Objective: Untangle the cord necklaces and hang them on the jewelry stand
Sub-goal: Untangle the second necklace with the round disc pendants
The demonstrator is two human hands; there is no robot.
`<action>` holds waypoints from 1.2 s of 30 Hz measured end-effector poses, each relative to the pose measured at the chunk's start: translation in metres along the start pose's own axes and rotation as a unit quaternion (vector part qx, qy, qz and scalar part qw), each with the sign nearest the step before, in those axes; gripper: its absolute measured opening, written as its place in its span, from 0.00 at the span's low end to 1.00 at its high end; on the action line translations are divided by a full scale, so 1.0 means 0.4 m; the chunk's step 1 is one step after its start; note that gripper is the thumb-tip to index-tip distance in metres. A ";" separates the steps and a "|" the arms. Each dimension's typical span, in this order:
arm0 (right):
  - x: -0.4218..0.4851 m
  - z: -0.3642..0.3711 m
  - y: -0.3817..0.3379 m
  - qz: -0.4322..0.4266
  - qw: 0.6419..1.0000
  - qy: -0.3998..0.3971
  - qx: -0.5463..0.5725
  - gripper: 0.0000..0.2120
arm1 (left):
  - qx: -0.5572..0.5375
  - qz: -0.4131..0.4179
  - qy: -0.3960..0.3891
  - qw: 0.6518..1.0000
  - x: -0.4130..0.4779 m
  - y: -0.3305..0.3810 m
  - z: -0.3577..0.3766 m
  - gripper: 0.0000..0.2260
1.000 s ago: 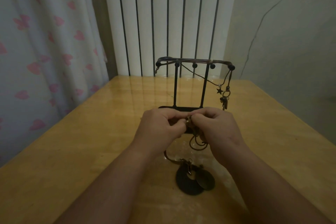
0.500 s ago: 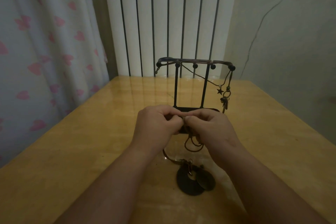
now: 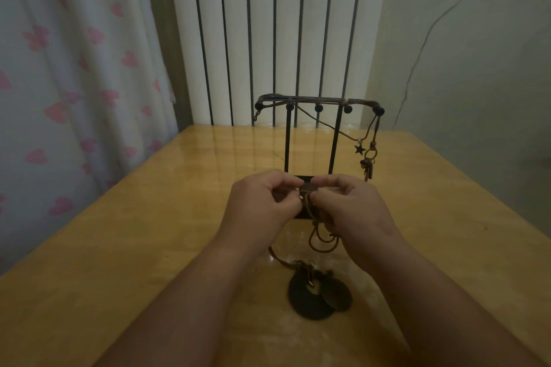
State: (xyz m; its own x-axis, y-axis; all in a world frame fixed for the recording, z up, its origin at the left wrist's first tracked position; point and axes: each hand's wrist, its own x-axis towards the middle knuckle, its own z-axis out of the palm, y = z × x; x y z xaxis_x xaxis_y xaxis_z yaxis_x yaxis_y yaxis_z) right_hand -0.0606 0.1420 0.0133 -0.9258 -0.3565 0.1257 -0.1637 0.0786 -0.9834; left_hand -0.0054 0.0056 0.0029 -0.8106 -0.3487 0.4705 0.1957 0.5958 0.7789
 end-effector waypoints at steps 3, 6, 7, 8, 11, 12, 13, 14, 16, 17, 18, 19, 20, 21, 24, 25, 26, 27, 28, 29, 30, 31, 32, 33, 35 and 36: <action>-0.004 0.000 -0.001 -0.011 1.000 0.002 0.017 0.07 | -0.005 0.003 -0.007 1.000 -0.003 0.002 -0.002 0.10; -0.005 -0.001 0.000 -0.010 1.000 -0.002 0.018 0.07 | -0.014 0.007 -0.026 1.000 -0.005 0.003 -0.002 0.11; -0.005 0.000 0.000 -0.006 1.000 -0.003 0.018 0.07 | -0.017 0.009 -0.029 0.999 -0.005 0.005 -0.002 0.11; -0.004 0.001 0.001 0.000 1.000 -0.003 0.016 0.07 | -0.017 0.010 -0.029 0.999 -0.006 0.006 -0.002 0.12; -0.002 0.003 0.001 0.009 1.000 -0.005 0.007 0.07 | -0.014 0.008 -0.021 1.000 -0.005 0.003 0.000 0.12; -0.002 0.003 0.001 0.008 1.000 -0.003 0.005 0.07 | -0.018 0.004 -0.018 1.000 -0.004 0.000 0.001 0.12; -0.002 0.002 -0.001 0.006 1.000 -0.002 0.005 0.07 | -0.024 -0.004 -0.016 1.000 -0.002 -0.002 0.002 0.12; -0.001 0.001 -0.002 0.005 1.000 -0.001 0.003 0.07 | -0.030 -0.012 -0.015 0.999 0.000 -0.003 0.004 0.13; -0.002 -0.001 -0.005 0.003 1.000 -0.007 -0.003 0.07 | -0.036 -0.020 -0.016 0.999 0.001 -0.004 0.006 0.13; -0.002 -0.002 -0.006 0.002 1.000 -0.010 -0.008 0.07 | -0.038 -0.020 -0.017 0.999 0.000 -0.003 0.008 0.13; -0.001 -0.003 -0.007 0.002 1.000 -0.012 -0.011 0.07 | -0.039 -0.021 -0.018 0.999 -0.001 -0.002 0.008 0.13; 0.000 -0.004 -0.007 0.005 1.000 -0.014 -0.013 0.07 | -0.041 -0.021 -0.018 0.999 -0.001 -0.001 0.007 0.13; 0.002 -0.005 -0.008 0.009 1.000 -0.016 -0.014 0.07 | -0.044 -0.023 -0.019 0.999 0.000 -0.001 0.006 0.13; 0.003 -0.006 -0.008 0.013 1.000 -0.020 -0.015 0.07 | -0.050 -0.026 -0.019 0.998 0.001 0.000 0.005 0.12; 0.007 -0.008 -0.006 0.025 0.999 -0.040 -0.011 0.07 | -0.067 -0.035 -0.022 0.997 0.003 0.002 -0.002 0.12; 0.008 -0.008 -0.005 0.028 0.999 -0.046 -0.007 0.07 | -0.072 -0.038 -0.024 0.996 0.003 0.002 -0.004 0.12; 0.009 -0.008 -0.003 0.029 0.998 -0.050 -0.001 0.07 | -0.078 -0.039 -0.027 0.996 0.002 0.002 -0.006 0.11; 0.011 -0.009 -0.002 0.031 0.998 -0.053 0.005 0.07 | -0.085 -0.042 -0.029 0.995 0.001 0.001 -0.007 0.11; 0.011 -0.009 -0.001 0.034 0.998 -0.056 0.012 0.07 | -0.092 -0.046 -0.030 0.994 0.000 0.001 -0.008 0.10; 0.012 -0.010 0.000 0.037 0.997 -0.058 0.018 0.07 | -0.100 -0.051 -0.031 0.993 0.000 0.000 -0.010 0.10; 0.013 -0.010 0.001 0.039 0.997 -0.062 0.023 0.07 | -0.107 -0.056 -0.031 0.992 0.000 -0.001 -0.011 0.10; 0.013 -0.011 0.003 0.041 0.997 -0.065 0.026 0.07 | -0.113 -0.059 -0.033 0.991 0.000 -0.002 -0.013 0.11; 0.015 -0.012 0.006 0.043 0.996 -0.067 0.026 0.07 | -0.119 -0.063 -0.034 0.990 0.001 -0.002 -0.014 0.11; 0.016 -0.011 0.009 0.046 0.996 -0.072 0.025 0.07 | -0.124 -0.066 -0.037 0.989 0.002 -0.003 -0.016 0.11; 0.018 -0.010 0.013 0.051 0.995 -0.084 0.023 0.08 | -0.130 -0.071 -0.043 0.988 0.004 -0.003 -0.021 0.10; 0.019 -0.011 0.014 0.052 0.994 -0.088 0.028 0.08 | -0.131 -0.073 -0.047 0.988 0.004 -0.003 -0.023 0.09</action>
State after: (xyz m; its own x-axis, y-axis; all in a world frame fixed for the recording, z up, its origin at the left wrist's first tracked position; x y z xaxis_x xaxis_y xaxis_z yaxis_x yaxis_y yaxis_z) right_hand -0.0700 0.1438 0.0093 -0.8623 -0.5065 0.0023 -0.0455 0.0729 -0.9963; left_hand -0.0017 -0.0022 0.0066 -0.8863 -0.3405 0.3141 0.1987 0.3330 0.9218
